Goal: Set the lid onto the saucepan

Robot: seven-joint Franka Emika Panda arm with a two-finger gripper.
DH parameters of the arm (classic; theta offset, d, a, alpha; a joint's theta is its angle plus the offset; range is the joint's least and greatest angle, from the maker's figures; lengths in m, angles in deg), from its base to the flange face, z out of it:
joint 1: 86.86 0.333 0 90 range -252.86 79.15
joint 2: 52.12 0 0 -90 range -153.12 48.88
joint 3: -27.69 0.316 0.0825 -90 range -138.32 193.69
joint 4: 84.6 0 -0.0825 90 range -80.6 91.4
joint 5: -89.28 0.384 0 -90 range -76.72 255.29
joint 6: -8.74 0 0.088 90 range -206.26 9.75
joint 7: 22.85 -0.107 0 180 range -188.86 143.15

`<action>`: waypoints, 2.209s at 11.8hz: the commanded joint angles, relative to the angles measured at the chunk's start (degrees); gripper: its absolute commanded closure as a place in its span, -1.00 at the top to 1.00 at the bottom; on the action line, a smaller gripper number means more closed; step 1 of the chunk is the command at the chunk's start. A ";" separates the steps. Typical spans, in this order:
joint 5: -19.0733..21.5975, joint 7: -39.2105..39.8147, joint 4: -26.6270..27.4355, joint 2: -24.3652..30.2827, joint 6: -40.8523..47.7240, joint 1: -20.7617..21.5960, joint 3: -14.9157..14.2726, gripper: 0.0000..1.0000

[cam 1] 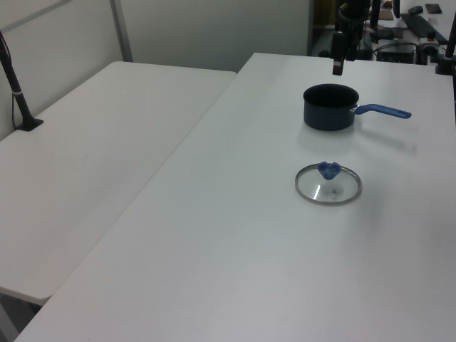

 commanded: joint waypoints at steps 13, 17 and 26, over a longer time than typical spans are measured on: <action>-0.44 9.10 9.75 -3.58 -7.98 3.79 0.37 1.00; -0.52 9.01 11.33 -10.09 -14.91 6.86 0.46 1.00; -2.02 15.87 17.13 -15.37 -24.59 8.45 0.54 0.66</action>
